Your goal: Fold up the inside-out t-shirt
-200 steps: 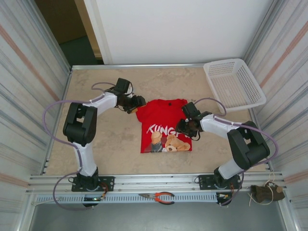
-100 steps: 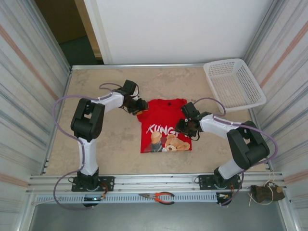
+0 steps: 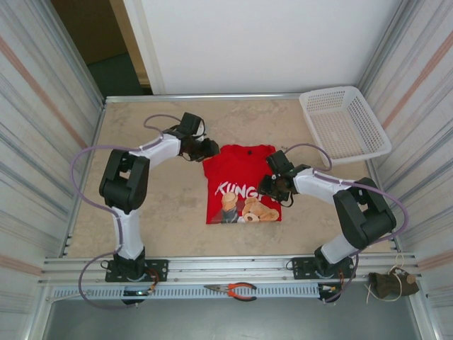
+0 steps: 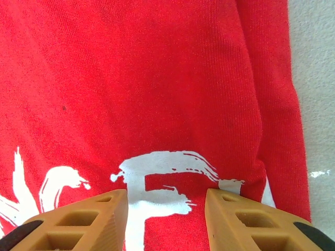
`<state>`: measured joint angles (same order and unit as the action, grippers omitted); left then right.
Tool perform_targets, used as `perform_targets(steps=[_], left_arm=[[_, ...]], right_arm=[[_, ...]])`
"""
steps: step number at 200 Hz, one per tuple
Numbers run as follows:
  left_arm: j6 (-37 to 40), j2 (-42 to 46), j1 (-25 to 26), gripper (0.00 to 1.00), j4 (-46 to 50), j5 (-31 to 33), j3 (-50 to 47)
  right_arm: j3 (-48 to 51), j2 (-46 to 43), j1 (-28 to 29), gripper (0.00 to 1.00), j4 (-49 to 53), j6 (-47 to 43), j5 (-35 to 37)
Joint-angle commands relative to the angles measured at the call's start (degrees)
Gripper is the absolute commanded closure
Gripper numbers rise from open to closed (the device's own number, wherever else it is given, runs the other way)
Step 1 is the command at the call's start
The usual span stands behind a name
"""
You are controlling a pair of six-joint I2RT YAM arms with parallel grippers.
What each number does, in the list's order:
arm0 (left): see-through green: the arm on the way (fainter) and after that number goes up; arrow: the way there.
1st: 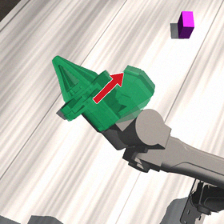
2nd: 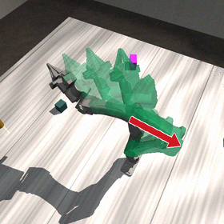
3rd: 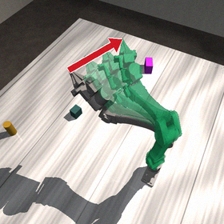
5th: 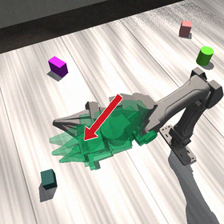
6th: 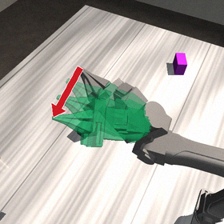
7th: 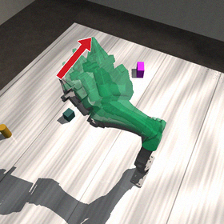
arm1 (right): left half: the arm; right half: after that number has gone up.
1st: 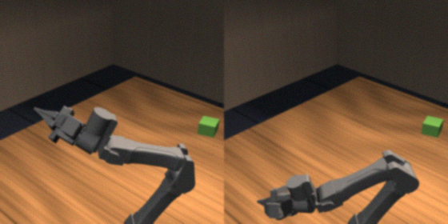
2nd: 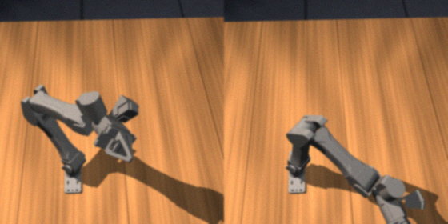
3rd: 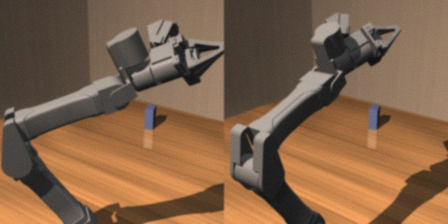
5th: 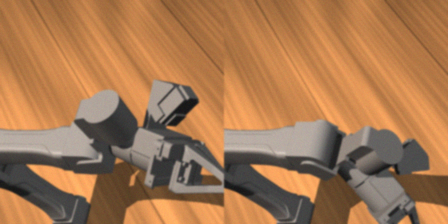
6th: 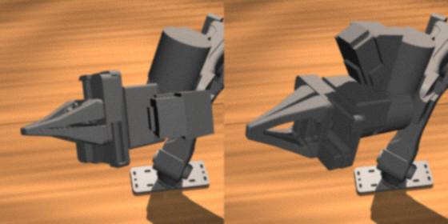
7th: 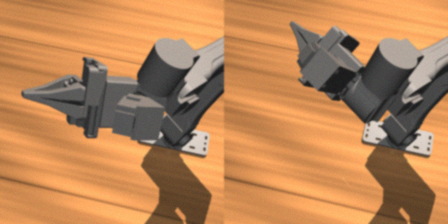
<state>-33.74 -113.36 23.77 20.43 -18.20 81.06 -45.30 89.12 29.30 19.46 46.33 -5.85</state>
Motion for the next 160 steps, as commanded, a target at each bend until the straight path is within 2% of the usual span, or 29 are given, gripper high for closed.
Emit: perform_targets(steps=[1, 53, 76, 86, 114, 128, 160], left_arm=[[2.1, -0.6, 0.5, 0.47, 4.8, 4.4, 2.4], [1.8, -6.3, 1.3, 0.44, 8.9, 4.6, 5.3], [1.6, -8.7, 1.6, 0.46, 9.6, 4.4, 6.1], [1.7, -9.0, 1.7, 0.54, 9.2, 4.2, 6.2], [2.3, -7.0, 2.0, 0.88, 8.2, 5.2, 5.8], [2.7, -3.7, 2.4, 0.99, 7.2, 5.6, 5.5], [1.6, 1.2, 3.4, 1.00, 1.8, 2.9, 3.0]], right_arm=[[1.0, 1.8, 0.6, 0.58, 0.5, 1.4, 1.2], [0.6, 1.5, 0.6, 0.58, 1.0, 1.3, 1.5], [0.5, 1.4, 0.6, 0.58, 1.1, 1.3, 1.5], [0.5, 1.4, 0.5, 0.58, 1.2, 1.2, 1.7], [0.8, 1.4, 0.6, 0.58, 1.3, 1.2, 1.9], [0.9, 1.6, 0.5, 0.58, 1.2, 1.2, 2.0], [0.9, 2.4, 0.5, 0.58, 0.8, 1.2, 1.9]])
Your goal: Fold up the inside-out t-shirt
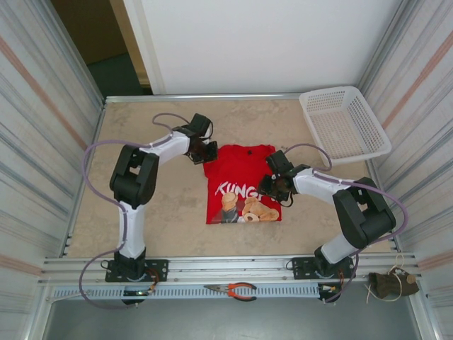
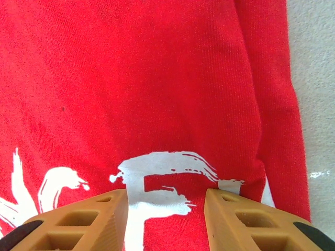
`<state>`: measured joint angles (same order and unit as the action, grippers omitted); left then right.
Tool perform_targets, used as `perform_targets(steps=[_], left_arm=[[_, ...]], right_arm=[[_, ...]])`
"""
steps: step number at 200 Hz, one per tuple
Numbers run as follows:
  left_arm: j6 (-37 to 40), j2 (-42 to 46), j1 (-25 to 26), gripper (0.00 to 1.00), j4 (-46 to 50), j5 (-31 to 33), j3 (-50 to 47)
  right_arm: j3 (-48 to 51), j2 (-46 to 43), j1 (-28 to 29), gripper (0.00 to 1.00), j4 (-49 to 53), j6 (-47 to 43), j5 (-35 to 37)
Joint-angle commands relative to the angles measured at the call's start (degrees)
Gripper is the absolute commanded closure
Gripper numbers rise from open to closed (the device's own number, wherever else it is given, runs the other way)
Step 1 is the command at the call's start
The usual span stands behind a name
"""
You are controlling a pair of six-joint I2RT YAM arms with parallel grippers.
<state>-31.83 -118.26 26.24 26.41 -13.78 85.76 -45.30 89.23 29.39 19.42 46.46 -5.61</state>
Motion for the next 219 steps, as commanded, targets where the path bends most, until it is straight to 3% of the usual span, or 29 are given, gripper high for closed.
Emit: perform_targets(steps=[1, 31, 60, 87, 117, 147, 200, 219], left_arm=[[-0.4, 6.2, 1.0, 1.00, -4.5, -1.7, -1.9], [-3.9, 10.2, 1.6, 1.00, -15.0, -7.3, -7.5], [-10.3, 12.0, 1.5, 1.00, -31.3, -15.5, -14.7], [-17.1, 9.9, 0.1, 1.00, -45.0, -21.8, -19.9], [-22.4, 6.1, -3.4, 1.00, -55.1, -23.9, -24.4], [-23.3, 3.1, -7.4, 1.00, -58.9, -25.0, -26.6], [-20.0, 1.2, -10.4, 1.00, -54.8, -23.7, -27.2], [-18.8, 0.9, -10.5, 0.75, -52.7, -23.2, -26.5]], right_arm=[[0.8, 2.3, 0.4, 0.58, 0.9, 1.1, 1.7], [0.7, 3.0, 0.4, 0.58, 0.6, 1.1, 1.7], [0.7, 3.5, 0.5, 0.58, 0.6, 1.2, 1.8], [0.7, 3.6, 0.5, 0.58, 0.7, 1.2, 1.9], [0.7, 3.8, 0.5, 0.58, 1.0, 1.2, 2.2], [0.8, 3.8, 0.5, 0.58, 1.8, 1.1, 2.8], [0.8, 4.0, 0.4, 0.58, 2.6, 1.0, 3.6], [0.9, 4.2, 0.4, 0.58, 2.6, 1.2, 3.6]])
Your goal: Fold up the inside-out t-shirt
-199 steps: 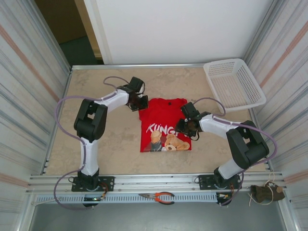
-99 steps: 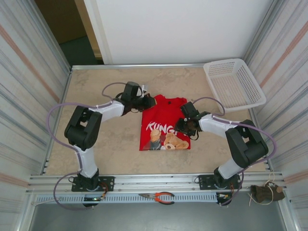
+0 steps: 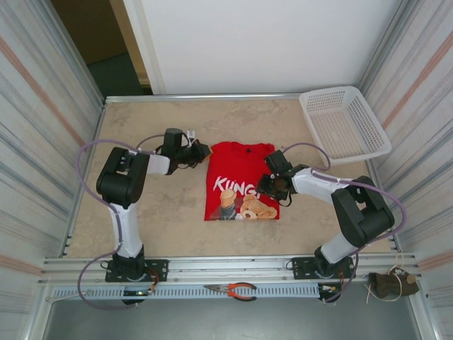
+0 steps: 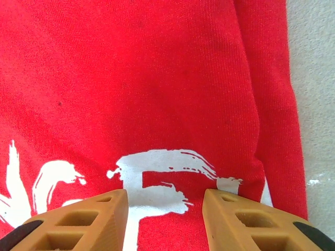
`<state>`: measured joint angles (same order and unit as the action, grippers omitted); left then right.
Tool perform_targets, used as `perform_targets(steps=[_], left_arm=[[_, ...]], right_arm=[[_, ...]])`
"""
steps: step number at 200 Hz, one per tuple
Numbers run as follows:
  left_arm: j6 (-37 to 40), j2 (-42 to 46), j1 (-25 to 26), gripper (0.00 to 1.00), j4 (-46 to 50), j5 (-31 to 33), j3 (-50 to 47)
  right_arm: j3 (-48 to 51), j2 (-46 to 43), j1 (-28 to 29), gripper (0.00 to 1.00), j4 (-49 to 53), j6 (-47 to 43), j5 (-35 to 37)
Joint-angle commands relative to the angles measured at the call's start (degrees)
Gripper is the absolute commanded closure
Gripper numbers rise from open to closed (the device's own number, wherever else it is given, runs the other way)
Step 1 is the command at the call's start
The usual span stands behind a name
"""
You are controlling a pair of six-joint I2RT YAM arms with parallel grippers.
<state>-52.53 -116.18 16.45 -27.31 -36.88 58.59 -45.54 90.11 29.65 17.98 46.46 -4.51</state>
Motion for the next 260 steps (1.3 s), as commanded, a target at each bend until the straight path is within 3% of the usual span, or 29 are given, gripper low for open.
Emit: perform_targets(steps=[1, 12, 57, 82, 113, 155, 196, 228, 260], left_arm=[[2.0, -1.2, -0.8, 0.73, 1.0, -0.1, 0.6], [2.4, -0.6, -1.2, 0.60, 1.4, 0.0, 0.9], [7.7, 10.8, -1.4, 0.48, 10.9, 1.0, 3.8], [7.2, 14.2, 2.7, 0.46, 11.6, 1.0, 4.4], [3.1, 8.6, 6.0, 0.46, 6.5, 0.2, 5.5], [4.5, 0.0, 3.1, 0.46, 7.1, 2.6, 8.8], [6.7, -2.3, 0.8, 0.46, 7.3, 3.8, 8.6], [6.9, 3.3, 0.6, 0.46, 7.6, 0.4, 9.4], [7.6, 15.8, 3.0, 0.46, 14.6, -1.9, 6.4]], right_arm=[[1.1, 3.3, 0.1, 0.58, 4.0, 1.2, 2.4], [1.1, 3.3, 0.2, 0.58, 4.0, 1.1, 2.4], [0.9, 3.5, 0.2, 0.58, 4.0, 0.9, 1.9], [1.0, 3.1, 0.4, 0.58, 3.8, 0.4, 1.6], [1.0, 3.7, 0.5, 0.58, 3.7, 0.3, 1.5], [1.2, 3.2, 1.1, 0.58, 4.2, 0.5, 2.1], [0.8, 2.2, 1.4, 0.58, 4.6, 0.8, 1.9], [-2.1, -2.0, 0.5, 0.58, 7.6, -1.5, 0.9], [-4.4, -9.3, -0.1, 0.57, 10.7, -2.5, -1.1]])
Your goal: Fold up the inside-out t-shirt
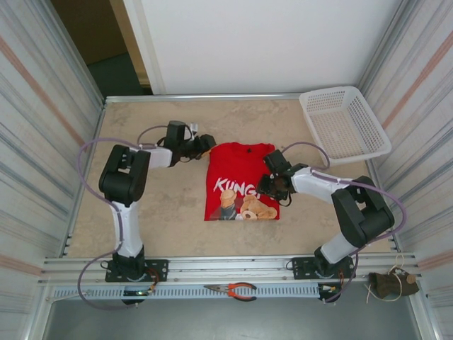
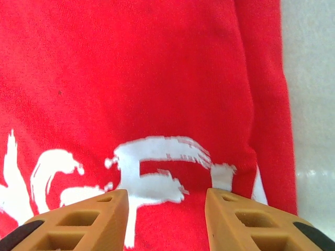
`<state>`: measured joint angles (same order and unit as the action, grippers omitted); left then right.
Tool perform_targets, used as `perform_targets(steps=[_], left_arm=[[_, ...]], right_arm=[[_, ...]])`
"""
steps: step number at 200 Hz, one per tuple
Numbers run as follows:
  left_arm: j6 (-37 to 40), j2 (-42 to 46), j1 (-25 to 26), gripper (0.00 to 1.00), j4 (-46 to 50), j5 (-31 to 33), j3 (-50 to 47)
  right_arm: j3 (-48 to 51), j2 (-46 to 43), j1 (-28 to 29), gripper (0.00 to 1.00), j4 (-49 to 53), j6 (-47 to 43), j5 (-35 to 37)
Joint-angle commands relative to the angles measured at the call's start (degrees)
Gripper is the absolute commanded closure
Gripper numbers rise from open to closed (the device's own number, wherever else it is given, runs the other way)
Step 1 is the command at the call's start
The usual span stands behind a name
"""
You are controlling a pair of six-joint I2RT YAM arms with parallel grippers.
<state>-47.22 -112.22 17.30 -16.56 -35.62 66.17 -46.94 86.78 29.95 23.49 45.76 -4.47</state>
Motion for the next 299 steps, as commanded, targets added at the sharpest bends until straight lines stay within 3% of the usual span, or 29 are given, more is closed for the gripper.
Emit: perform_targets(steps=[1, 31, 66, 106, 134, 159, 185, 196, 213, 229, 236, 263, 299], left_arm=[[2.3, 12.3, 2.5, 0.46, 4.0, -3.1, -1.6], [1.2, 23.3, 9.6, 0.45, 4.4, 0.2, -12.8], [-3.9, 26.3, 16.3, 0.45, -7.2, 5.1, -28.0], [-6.0, 23.5, 18.9, 0.45, -15.6, 8.5, -39.4], [-8.4, 24.9, 20.4, 0.45, -19.0, 10.6, -46.3], [-10.2, 29.4, 23.5, 0.45, -17.5, 13.6, -50.7], [-12.9, 39.4, 24.9, 0.45, -13.8, 14.9, -54.2], [-9.9, 46.0, 24.2, 0.44, -4.5, 16.5, -51.5], [-1.7, 53.0, 22.0, 0.29, 11.2, 20.6, -42.9], [2.9, 53.1, 15.0, 0.28, 15.3, 17.3, -37.3], [3.4, 51.5, 11.2, 0.28, 14.8, 14.3, -35.6], [8.1, 39.0, 0.1, 0.26, 12.3, 5.0, -28.4], [17.9, 21.0, -3.6, 0.22, 16.7, -1.6, -14.3]], right_arm=[[-3.0, -6.1, -0.4, 0.57, 5.3, -1.8, -1.2], [-0.2, -10.4, 0.0, 0.57, 5.1, 0.0, -4.0], [6.9, -12.6, 1.9, 0.58, -0.8, 3.8, -6.6], [16.3, -12.5, 1.7, 0.59, -8.2, 5.8, -9.1], [21.6, -14.4, 4.8, 0.59, -9.2, 8.5, -8.1], [24.2, -18.3, 8.2, 0.59, -6.9, 11.2, -6.1], [23.1, -24.9, 7.3, 0.58, -1.1, 10.4, -4.5], [20.5, -27.6, 4.0, 0.57, 1.4, 7.4, -4.6], [14.9, -28.0, -4.1, 0.56, 4.0, 2.0, -6.2], [8.6, -23.1, -11.2, 0.56, 4.0, -2.6, -8.8], [5.5, -20.0, -12.9, 0.54, 3.8, -4.4, -9.4], [-5.9, -5.2, -15.1, 0.33, 2.4, -11.2, -9.7], [-16.8, 9.7, -15.7, 0.27, 2.2, -15.4, -10.4]])
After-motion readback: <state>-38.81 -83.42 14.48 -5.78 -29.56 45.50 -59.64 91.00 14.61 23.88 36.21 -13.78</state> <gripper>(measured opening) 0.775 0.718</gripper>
